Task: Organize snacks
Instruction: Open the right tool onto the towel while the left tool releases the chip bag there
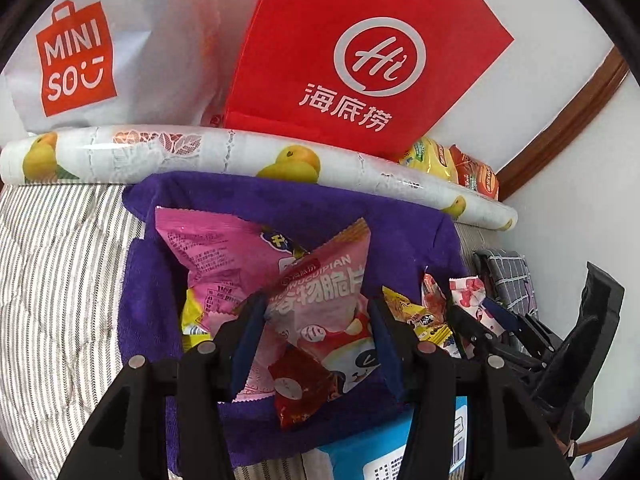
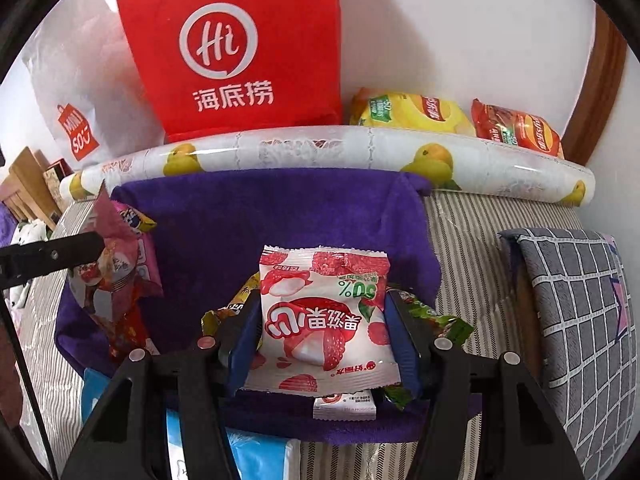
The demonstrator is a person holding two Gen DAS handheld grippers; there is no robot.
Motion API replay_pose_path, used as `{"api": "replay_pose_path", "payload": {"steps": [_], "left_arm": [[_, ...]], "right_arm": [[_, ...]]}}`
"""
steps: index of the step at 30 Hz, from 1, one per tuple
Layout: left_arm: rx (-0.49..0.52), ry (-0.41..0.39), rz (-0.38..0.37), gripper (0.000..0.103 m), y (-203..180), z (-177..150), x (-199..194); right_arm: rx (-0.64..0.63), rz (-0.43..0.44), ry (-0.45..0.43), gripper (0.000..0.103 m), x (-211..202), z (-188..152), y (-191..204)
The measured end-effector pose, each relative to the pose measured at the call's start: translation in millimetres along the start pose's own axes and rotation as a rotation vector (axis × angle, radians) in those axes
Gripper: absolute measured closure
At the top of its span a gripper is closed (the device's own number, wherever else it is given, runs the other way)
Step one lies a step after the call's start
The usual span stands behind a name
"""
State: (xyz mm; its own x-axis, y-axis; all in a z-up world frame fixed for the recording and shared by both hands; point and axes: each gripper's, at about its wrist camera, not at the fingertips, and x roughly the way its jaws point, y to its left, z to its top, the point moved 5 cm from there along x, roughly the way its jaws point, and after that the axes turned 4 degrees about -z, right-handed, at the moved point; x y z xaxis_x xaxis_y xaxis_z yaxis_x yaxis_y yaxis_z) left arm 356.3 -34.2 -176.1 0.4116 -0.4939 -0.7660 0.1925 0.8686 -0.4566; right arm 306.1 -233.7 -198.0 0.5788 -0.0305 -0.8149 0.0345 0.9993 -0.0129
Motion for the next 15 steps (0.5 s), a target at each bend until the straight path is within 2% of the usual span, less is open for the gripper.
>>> {"api": "replay_pose_path", "payload": {"steps": [5,7,15], "left_arm": [[-0.007,0.032,-0.002,0.047,-1.8,-2.4,-1.1],[-0.015,0.030,-0.004,0.037,-3.0,-3.9,-5.4],[-0.022,-0.003,-0.002,0.034,-11.8,-14.0,-37.5]], "right_arm": [[0.006,-0.002,0.019,0.038,-3.2,0.4,0.0],[0.012,-0.007,0.010,0.036,-7.8,2.0,-1.6],[0.040,-0.005,-0.030,0.032,-44.1,0.0,-2.5]]}}
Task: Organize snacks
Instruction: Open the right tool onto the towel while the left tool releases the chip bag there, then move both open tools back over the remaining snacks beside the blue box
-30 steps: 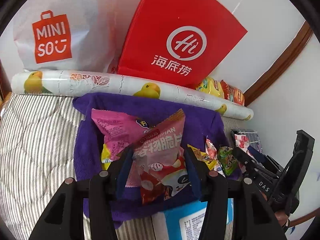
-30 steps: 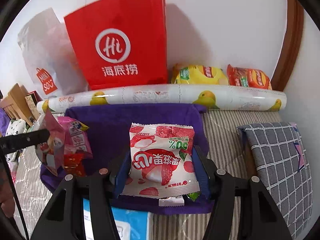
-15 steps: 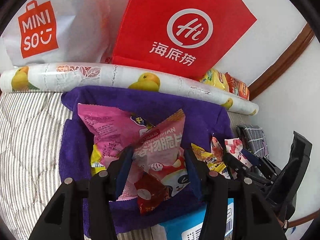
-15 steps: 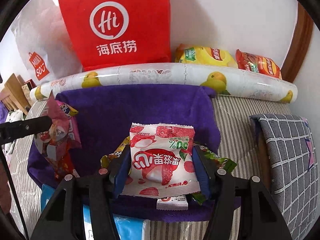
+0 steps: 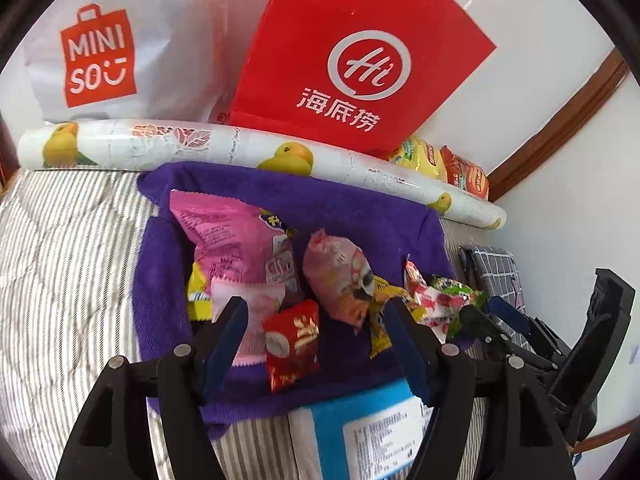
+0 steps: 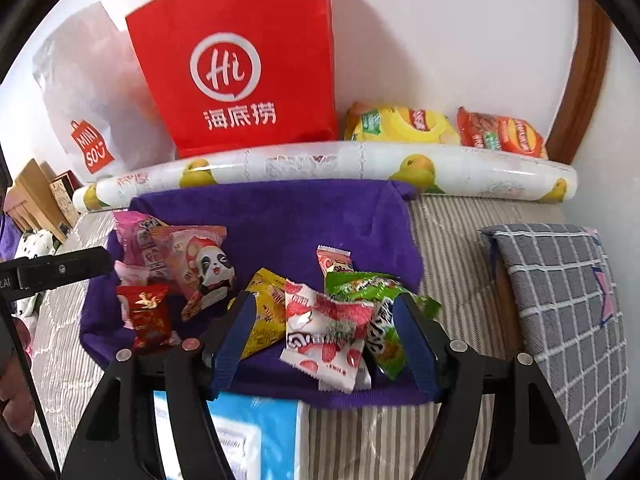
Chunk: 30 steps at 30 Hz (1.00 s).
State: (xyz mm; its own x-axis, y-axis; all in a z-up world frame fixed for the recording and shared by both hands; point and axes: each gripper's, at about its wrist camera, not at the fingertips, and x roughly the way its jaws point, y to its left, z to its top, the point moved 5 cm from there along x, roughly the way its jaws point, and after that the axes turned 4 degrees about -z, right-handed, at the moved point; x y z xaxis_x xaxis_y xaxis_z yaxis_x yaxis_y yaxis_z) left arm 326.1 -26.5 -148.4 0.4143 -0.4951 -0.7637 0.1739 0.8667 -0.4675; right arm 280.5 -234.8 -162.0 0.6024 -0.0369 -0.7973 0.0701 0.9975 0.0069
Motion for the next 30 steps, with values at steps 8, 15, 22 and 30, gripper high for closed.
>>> {"api": "replay_pose_path", "payload": {"steps": [8,15,22,30], "left_arm": [[0.031,-0.034,0.015,0.034,-11.2,-37.8,-40.1],[0.083,-0.051,0.072,0.034,-16.1,-87.0,-71.7],[0.037,-0.061,0.100,0.034,1.5,-132.3,-90.6],[-0.010,-0.041,0.082,0.036,23.8,-171.4,-91.9]], "right_arm": [[-0.005,-0.019,-0.031,0.031,-50.3,-28.1,1.2],[-0.006,0.031,-0.040,0.031,-89.9,-72.2,10.2],[-0.005,0.029,-0.035,0.031,-108.6,-117.8,9.3],[-0.007,0.033,0.002,0.031,-102.9,-167.8,10.1]]}}
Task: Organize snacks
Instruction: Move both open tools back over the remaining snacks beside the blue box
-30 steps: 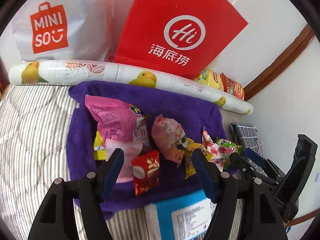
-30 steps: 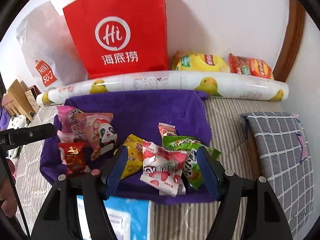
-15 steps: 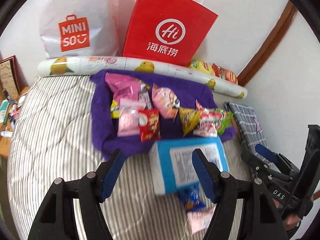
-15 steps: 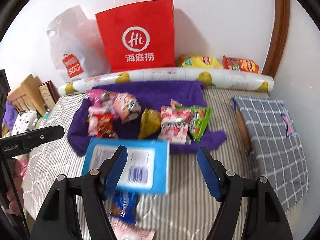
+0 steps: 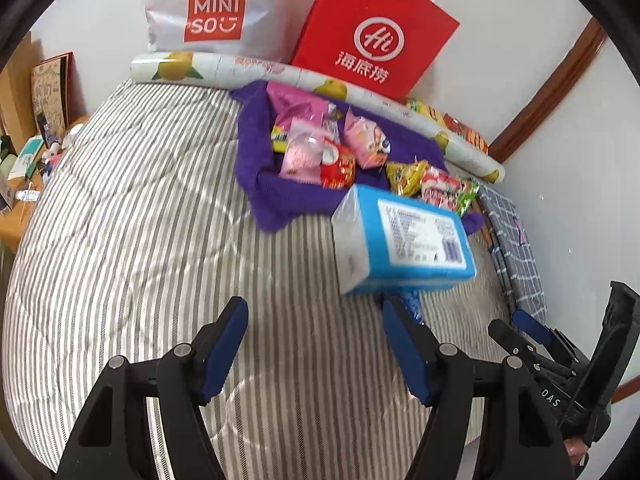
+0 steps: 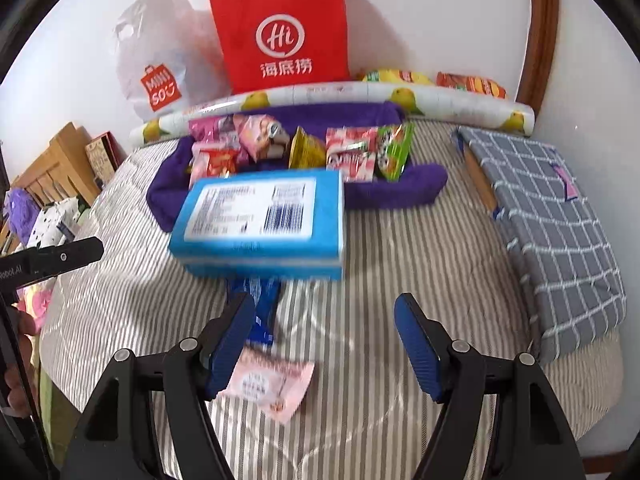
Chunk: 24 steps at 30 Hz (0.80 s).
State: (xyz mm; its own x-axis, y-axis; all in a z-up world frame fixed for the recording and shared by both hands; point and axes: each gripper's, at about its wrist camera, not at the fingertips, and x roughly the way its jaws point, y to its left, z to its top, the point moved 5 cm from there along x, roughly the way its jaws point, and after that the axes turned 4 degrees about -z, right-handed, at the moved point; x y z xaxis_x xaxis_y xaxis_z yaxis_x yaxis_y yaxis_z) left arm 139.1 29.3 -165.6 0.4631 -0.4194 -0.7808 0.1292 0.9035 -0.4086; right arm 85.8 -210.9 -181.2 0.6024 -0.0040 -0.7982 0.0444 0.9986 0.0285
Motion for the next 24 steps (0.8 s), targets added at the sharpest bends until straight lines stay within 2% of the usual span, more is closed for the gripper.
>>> {"api": "replay_pose_path", "payload": {"steps": [8,18,20,24], "left_arm": [[-0.001,-0.004,-0.009,0.036,4.4,-12.2,0.6],[0.017,0.030,-0.016,0.035,6.0,-19.7,10.5],[0.013,0.039,-0.015,0.035,9.4,-20.6,12.4],[0.004,0.046,-0.011,0.035,16.0,-21.7,14.5]], "right_arm": [[0.008,0.033,0.034,0.031,9.2,-31.0,7.0],[0.034,0.112,0.145,0.031,40.3,-61.4,35.0],[0.051,0.136,0.169,0.026,45.8,-66.8,39.8],[0.030,0.104,0.138,0.014,47.1,-70.1,53.6]]}}
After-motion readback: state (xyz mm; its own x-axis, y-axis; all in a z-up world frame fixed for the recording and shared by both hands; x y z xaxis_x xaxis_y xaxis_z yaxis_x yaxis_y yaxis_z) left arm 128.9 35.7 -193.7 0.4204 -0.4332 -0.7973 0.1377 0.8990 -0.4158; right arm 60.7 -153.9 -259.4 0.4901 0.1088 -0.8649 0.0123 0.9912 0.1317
